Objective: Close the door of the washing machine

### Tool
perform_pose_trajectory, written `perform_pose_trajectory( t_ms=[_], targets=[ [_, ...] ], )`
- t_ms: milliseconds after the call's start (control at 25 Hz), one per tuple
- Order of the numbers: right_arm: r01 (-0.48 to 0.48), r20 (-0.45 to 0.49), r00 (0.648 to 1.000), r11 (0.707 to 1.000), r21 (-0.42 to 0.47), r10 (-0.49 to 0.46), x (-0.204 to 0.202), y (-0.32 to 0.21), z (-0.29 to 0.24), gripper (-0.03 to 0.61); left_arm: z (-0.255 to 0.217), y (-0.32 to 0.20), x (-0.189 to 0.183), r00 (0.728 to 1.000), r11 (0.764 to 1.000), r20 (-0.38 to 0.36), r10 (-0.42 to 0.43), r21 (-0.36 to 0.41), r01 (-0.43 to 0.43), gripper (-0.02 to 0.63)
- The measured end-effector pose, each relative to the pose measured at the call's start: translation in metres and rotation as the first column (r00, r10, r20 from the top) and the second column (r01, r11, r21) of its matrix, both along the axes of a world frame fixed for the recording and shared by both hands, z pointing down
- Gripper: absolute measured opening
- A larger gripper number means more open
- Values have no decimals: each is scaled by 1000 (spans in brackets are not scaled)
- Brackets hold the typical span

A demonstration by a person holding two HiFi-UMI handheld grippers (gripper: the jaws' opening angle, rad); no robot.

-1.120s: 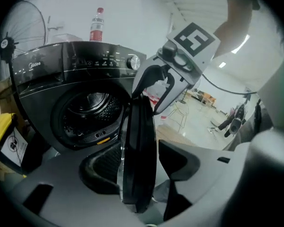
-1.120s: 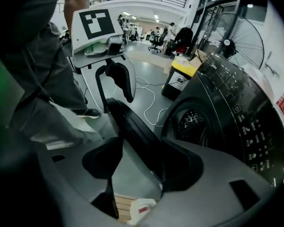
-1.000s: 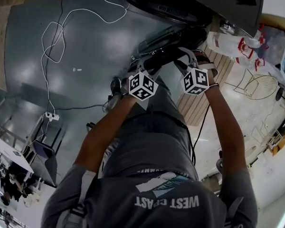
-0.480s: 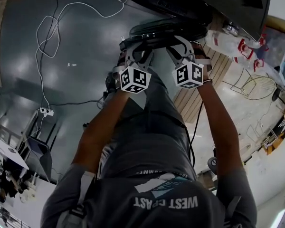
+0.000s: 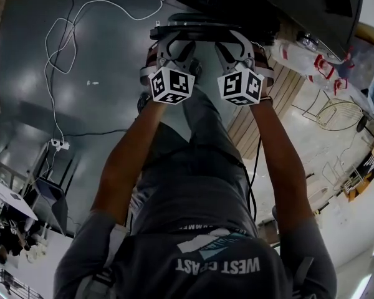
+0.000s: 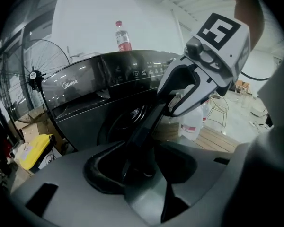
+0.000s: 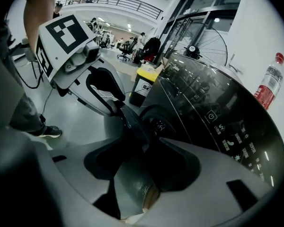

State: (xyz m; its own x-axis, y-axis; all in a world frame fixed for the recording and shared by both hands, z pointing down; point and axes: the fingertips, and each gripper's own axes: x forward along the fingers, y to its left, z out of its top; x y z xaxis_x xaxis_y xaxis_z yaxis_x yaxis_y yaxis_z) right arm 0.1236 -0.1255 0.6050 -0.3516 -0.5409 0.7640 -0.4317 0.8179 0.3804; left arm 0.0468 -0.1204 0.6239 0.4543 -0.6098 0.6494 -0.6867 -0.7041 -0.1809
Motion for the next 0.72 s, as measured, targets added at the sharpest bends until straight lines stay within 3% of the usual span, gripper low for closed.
perform_pose_trajectory(
  t_ms=[400, 720],
  targets=[
    [-167, -4, 986, 980, 105, 169, 1, -45, -1, 232, 0, -59, -3, 996, 996, -9, -90, 14, 90, 201],
    [-347, -8, 935, 915, 207, 356, 6, -72, -5, 230, -1, -94, 1, 983, 984, -49, -179, 9, 179, 199]
  ],
)
